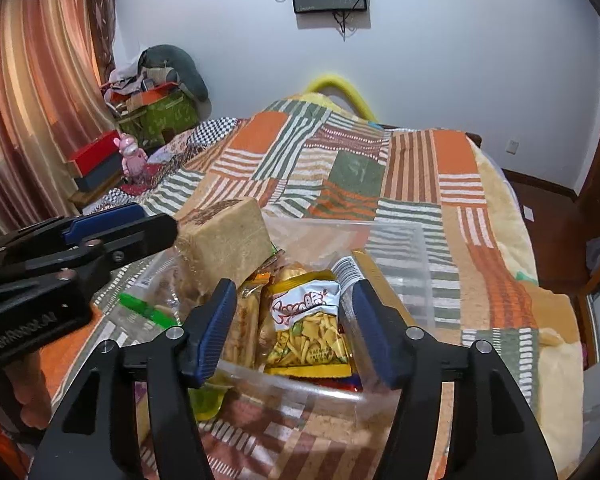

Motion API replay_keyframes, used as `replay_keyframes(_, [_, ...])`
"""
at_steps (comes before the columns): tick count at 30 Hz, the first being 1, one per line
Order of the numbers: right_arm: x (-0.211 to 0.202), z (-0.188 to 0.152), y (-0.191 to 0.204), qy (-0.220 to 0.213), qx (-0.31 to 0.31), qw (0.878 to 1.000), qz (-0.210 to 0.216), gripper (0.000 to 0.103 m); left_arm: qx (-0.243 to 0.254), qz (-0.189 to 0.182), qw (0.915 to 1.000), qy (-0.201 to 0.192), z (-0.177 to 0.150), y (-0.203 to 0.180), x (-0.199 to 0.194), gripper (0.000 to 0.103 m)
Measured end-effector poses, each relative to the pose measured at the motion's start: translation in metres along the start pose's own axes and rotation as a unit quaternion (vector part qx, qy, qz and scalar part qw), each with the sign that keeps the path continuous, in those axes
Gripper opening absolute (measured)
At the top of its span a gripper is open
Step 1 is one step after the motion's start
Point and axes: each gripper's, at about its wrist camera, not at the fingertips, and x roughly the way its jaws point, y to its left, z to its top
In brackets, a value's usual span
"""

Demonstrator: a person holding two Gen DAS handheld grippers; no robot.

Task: Organize snacks
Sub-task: 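Open both tools to drop the loaf and chip bag into the box, then grasp the purple-label coconut roll pack with the left tool while the right tool grasps the green jelly cup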

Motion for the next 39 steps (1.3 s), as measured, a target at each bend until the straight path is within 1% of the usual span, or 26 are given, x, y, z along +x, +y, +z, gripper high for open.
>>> replay_keyframes(1, [-0.006, -0.001, 0.001, -0.003, 0.000, 1.000, -0.001, 0.059, 0.001, 0.001, 1.0000, -0.002, -0.002, 0.001, -0.005, 0.052])
replay_keyframes(3, [-0.013, -0.002, 0.001, -0.007, -0.001, 1.000, -0.002, 0.060, 0.005, 0.008, 1.0000, -0.004, -0.008, 0.002, -0.017, 0.056])
replay_keyframes(6, [-0.025, -0.007, 0.002, -0.009, -0.002, 1.000, -0.003, 0.061, 0.012, 0.015, 0.9998, 0.008, -0.023, 0.003, -0.025, 0.060])
replay_keyframes(9, [-0.033, -0.015, 0.001, -0.007, 0.000, 1.000, -0.003, 0.061, 0.015, 0.022, 0.9992, 0.031, -0.042, 0.006, -0.026, 0.061])
replay_keyframes(12, [-0.038, -0.026, 0.001, -0.001, 0.002, 1.000, -0.002, 0.061, 0.012, 0.023, 0.9975, 0.066, -0.069, 0.009, -0.021, 0.061])
replay_keyframes(16, [-0.040, -0.040, 0.003, 0.014, 0.005, 1.000, 0.002, 0.061, 0.003, 0.020, 0.9929, 0.118, -0.109, 0.013, -0.007, 0.061])
replay_keyframes(20, [-0.033, -0.055, 0.008, 0.036, 0.009, 0.999, 0.011, 0.061, -0.004, 0.019, 0.9884, 0.151, -0.139, 0.018, 0.006, 0.061])
replay_keyframes(22, [-0.029, -0.062, 0.010, 0.047, 0.011, 0.999, 0.015, 0.061, -0.005, 0.021, 0.9867, 0.161, -0.151, 0.020, 0.010, 0.061])
replay_keyframes(26, [-0.012, -0.068, 0.019, 0.072, 0.010, 0.997, 0.024, 0.061, -0.022, 0.008, 0.9859, 0.166, -0.163, 0.031, 0.013, 0.061])
replay_keyframes(28, [-0.003, -0.069, 0.025, 0.083, 0.005, 0.996, 0.030, 0.061, -0.029, 0.001, 0.9862, 0.163, -0.165, 0.039, 0.010, 0.053])
replay_keyframes(29, [0.001, -0.069, 0.028, 0.086, 0.004, 0.996, 0.032, 0.061, -0.029, 0.003, 0.9863, 0.162, -0.166, 0.043, 0.009, 0.046])
replay_keyframes(35, [0.029, -0.066, 0.051, 0.107, -0.009, 0.993, 0.046, 0.061, -0.029, 0.026, 0.9881, 0.149, -0.173, 0.064, 0.001, 0.045])
replay_keyframes(39, [0.049, -0.066, 0.061, 0.128, -0.013, 0.990, 0.054, 0.061, -0.037, 0.029, 0.9890, 0.140, -0.174, 0.076, -0.002, 0.045])
